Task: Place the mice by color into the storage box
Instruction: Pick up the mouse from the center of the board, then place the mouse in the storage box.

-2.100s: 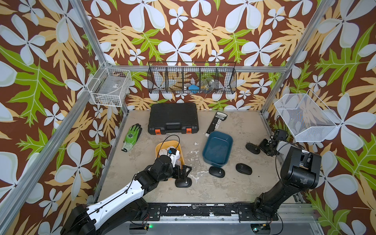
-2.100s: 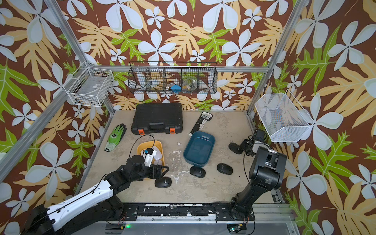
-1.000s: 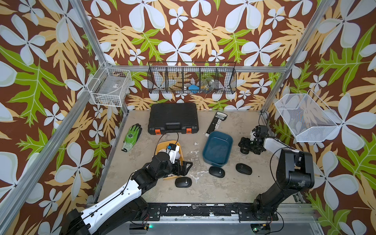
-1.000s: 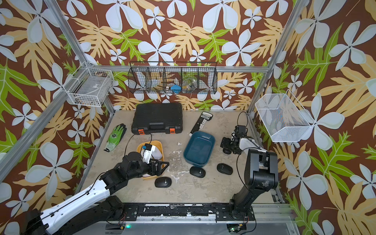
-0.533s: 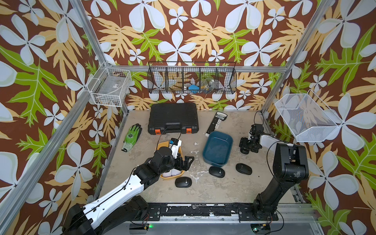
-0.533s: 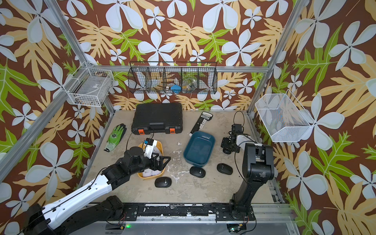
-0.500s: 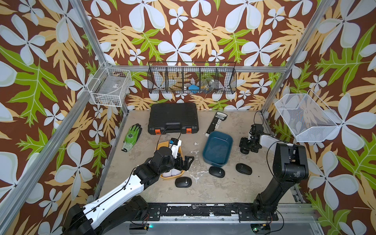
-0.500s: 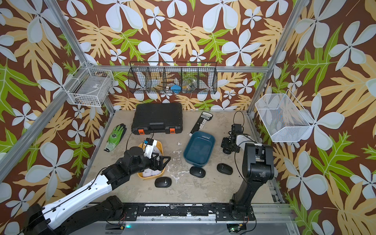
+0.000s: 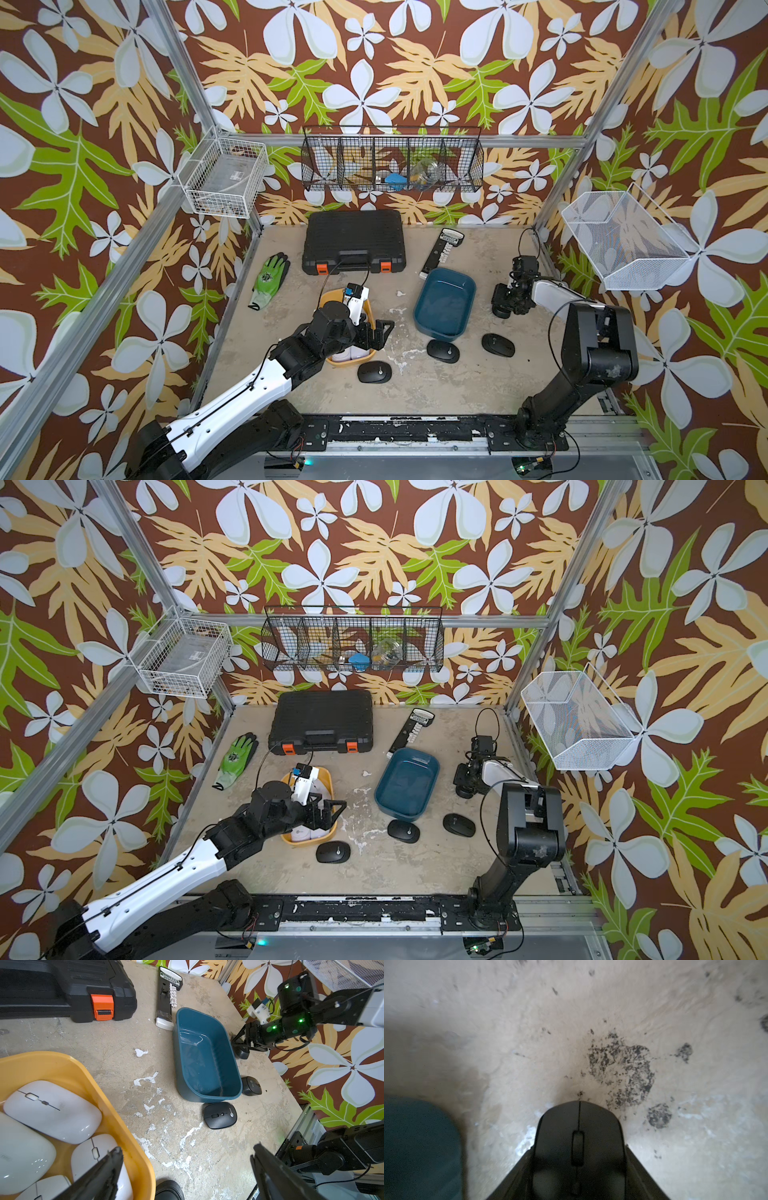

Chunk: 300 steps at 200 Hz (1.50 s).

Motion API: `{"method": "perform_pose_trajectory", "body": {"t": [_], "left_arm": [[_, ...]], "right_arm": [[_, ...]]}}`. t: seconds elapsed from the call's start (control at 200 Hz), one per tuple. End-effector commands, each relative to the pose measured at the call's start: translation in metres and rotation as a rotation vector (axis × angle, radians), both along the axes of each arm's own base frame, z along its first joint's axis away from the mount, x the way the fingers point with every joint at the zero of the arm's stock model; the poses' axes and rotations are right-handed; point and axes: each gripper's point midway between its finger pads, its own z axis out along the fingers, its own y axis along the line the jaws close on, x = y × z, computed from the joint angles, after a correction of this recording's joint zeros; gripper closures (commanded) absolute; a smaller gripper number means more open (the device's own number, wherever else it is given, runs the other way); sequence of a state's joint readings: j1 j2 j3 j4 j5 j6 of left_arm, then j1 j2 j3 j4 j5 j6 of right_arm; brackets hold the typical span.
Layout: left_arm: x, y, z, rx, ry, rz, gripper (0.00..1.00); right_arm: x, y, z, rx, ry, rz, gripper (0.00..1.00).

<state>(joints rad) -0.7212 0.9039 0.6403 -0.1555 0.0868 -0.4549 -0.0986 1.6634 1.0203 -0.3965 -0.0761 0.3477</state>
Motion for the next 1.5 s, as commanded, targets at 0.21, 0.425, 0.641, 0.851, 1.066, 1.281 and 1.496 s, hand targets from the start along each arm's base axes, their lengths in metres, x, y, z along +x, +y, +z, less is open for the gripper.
{"method": "perform_pose_trajectory", "body": {"t": [0.21, 0.425, 0.641, 0.851, 1.066, 1.281, 1.496], "left_arm": [[0.005, 0.008, 0.004, 0.002, -0.032, 0.033, 0.0], [0.006, 0.01, 0.008, -0.005, -0.036, 0.043, 0.0], [0.002, 0.017, 0.013, -0.004, -0.045, 0.057, 0.0], [-0.003, 0.023, 0.014, -0.008, -0.044, 0.068, 0.0], [-0.006, 0.025, 0.009, -0.001, -0.033, 0.067, 0.0], [-0.007, 0.025, 0.006, 0.0, -0.022, 0.062, 0.0], [-0.011, 0.026, 0.0, -0.003, -0.005, 0.063, 0.0]], "right_arm": [[-0.001, 0.07, 0.092, 0.238, -0.231, 0.077, 0.57], [0.001, 0.171, 0.109, 0.336, -0.259, 0.208, 0.56], [0.015, 0.213, 0.067, 0.376, -0.202, 0.149, 0.57], [0.034, 0.212, 0.033, 0.371, -0.178, 0.044, 0.57], [0.05, 0.215, 0.012, 0.352, -0.152, 0.011, 0.56], [0.062, 0.21, -0.002, 0.302, -0.142, -0.024, 0.52], [0.065, 0.209, -0.008, 0.293, -0.138, -0.033, 0.33]]}}
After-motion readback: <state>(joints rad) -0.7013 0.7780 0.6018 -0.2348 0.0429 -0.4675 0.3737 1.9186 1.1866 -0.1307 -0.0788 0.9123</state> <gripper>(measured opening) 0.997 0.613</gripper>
